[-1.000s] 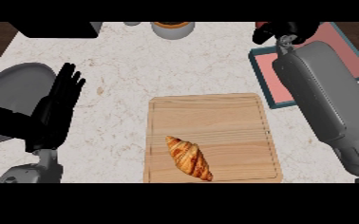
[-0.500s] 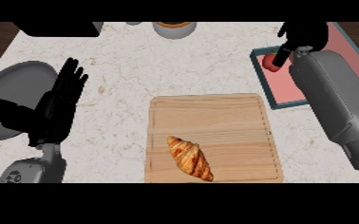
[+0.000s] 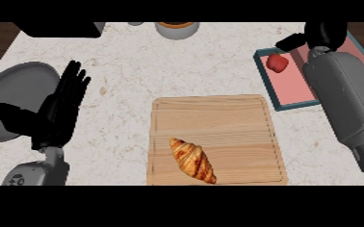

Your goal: Pick the bell pepper from the cutting board and place it in the cardboard box

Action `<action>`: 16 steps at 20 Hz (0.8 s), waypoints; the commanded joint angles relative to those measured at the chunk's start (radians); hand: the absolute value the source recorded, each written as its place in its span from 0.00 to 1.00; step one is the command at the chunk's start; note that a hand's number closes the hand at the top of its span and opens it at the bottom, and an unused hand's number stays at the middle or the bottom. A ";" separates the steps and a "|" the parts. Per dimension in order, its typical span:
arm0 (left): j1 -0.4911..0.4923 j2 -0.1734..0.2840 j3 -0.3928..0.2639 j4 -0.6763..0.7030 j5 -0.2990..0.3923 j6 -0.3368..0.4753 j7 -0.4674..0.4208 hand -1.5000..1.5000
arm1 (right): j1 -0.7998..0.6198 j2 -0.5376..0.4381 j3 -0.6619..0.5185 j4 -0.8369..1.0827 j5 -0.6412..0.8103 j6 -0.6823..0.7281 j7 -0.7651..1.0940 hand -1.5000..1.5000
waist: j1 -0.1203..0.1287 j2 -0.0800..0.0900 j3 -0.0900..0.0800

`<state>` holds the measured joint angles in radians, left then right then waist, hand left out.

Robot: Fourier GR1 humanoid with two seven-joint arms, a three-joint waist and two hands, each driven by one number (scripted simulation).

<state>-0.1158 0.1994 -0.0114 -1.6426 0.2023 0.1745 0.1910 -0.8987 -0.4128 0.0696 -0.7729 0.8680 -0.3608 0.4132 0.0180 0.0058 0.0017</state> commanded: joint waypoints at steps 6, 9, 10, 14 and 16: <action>0.008 0.007 0.020 -0.036 0.011 0.006 0.038 0.50 | 0.031 0.070 -0.238 -0.150 -0.296 -0.145 -0.132 0.00 | -0.019 -0.010 0.000; 0.026 0.020 0.030 -0.005 0.006 -0.016 -0.002 0.50 | 0.020 0.076 -0.335 -0.228 -0.440 -0.122 -0.165 0.00 | -0.028 -0.010 0.000; 0.018 0.008 0.030 -0.022 0.006 0.000 0.009 0.50 | 0.033 0.068 -0.352 -0.236 -0.448 -0.139 -0.175 0.00 | -0.023 -0.008 0.000; 0.074 0.012 0.031 -0.032 0.014 -0.029 -0.002 0.50 | 0.199 0.057 -0.415 -0.378 -0.580 -0.074 -0.268 0.00 | -0.029 -0.010 -0.001; 0.009 0.007 0.021 -0.071 -0.004 0.005 0.079 0.50 | 0.181 0.034 -0.444 -0.332 -0.604 -0.070 -0.295 0.00 | -0.017 -0.006 -0.001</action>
<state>-0.0898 0.1980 0.0031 -1.6738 0.1963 0.1764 0.2159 -0.7725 -0.3578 -0.3099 -1.0780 0.3550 -0.4560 0.1866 -0.0061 -0.0029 0.0008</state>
